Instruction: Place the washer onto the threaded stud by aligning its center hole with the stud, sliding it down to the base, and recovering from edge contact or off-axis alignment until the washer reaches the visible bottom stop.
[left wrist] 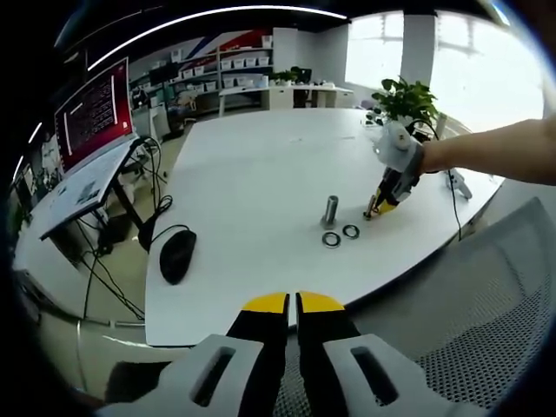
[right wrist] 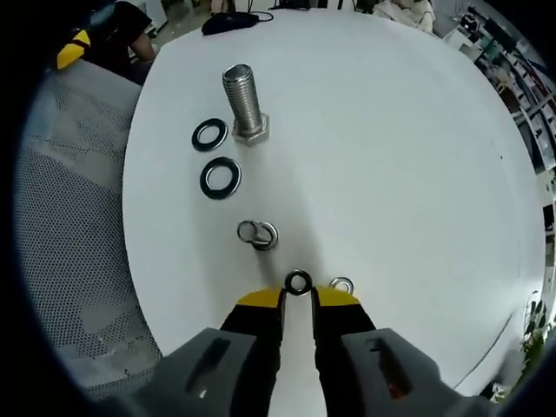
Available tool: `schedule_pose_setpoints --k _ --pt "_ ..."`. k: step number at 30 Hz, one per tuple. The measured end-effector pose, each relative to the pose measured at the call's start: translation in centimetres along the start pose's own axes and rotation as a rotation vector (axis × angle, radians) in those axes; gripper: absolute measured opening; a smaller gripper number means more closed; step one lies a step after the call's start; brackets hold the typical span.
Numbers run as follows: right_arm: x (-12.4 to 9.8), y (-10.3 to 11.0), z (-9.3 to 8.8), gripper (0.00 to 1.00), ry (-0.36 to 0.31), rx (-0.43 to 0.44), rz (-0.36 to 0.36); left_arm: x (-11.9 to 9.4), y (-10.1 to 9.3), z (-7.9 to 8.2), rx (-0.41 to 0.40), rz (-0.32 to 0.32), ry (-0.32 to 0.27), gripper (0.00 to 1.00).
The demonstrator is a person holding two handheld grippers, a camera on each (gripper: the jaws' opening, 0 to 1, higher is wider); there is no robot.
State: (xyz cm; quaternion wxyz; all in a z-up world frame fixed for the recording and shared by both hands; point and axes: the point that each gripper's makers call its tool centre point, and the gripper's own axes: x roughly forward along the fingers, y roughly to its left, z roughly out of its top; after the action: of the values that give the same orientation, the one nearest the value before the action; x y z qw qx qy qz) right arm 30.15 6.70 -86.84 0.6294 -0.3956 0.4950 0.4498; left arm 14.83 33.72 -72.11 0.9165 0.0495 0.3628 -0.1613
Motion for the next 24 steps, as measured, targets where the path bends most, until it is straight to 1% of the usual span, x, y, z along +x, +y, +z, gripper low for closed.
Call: schedule_pose_setpoints --k 1,2,3,6,8,11,12,13,14,15,17,20,24 --pt "0.03 0.05 0.03 0.15 0.007 -0.028 -0.001 0.01 0.01 0.00 0.000 0.000 0.000 0.01" --pt "0.10 0.07 0.06 0.15 0.009 -0.019 -0.002 0.01 0.01 0.01 0.000 0.001 -0.001 0.01" --pt "0.10 0.01 -0.01 0.15 0.025 0.008 -0.014 0.01 0.01 0.01 0.000 0.001 -0.001 0.01" --pt "0.08 0.24 0.11 0.15 0.046 -0.023 -0.014 0.00 0.03 -0.01 0.000 0.001 0.000 0.01" --pt "0.21 0.05 0.11 0.15 0.068 -0.018 -0.011 -0.01 0.05 0.00 -0.001 0.002 -0.001 0.01" --pt "0.07 0.01 0.12 0.15 0.077 -0.013 0.004 0.01 0.07 0.00 -0.002 0.004 0.000 0.01" --pt "0.01 -0.12 0.06 0.16 0.073 0.023 0.011 0.01 0.07 0.00 -0.001 0.004 -0.001 0.01" --pt "-0.05 -0.42 0.15 0.18 0.060 0.064 -0.008 0.00 0.07 0.02 -0.001 0.004 -0.001 0.01" --pt "-0.18 -0.53 0.47 0.23 0.029 0.092 -0.009 0.00 0.07 0.01 -0.001 0.004 -0.001 0.01" --pt "-0.28 -0.20 0.49 0.28 0.023 0.095 0.019 -0.02 0.06 -0.01 -0.002 0.004 0.000 0.01" --pt "-0.37 -0.03 0.68 0.28 0.004 0.103 0.033 -0.02 0.08 0.02 -0.002 0.005 -0.002 0.01" --pt "-0.28 -0.12 0.56 0.27 0.015 0.073 0.013 -0.01 0.11 0.03 -0.002 0.006 -0.002 0.01" --pt "0.09 0.06 0.70 0.25 0.010 0.066 0.035 0.00 0.12 0.00 -0.002 0.005 0.000 0.01"
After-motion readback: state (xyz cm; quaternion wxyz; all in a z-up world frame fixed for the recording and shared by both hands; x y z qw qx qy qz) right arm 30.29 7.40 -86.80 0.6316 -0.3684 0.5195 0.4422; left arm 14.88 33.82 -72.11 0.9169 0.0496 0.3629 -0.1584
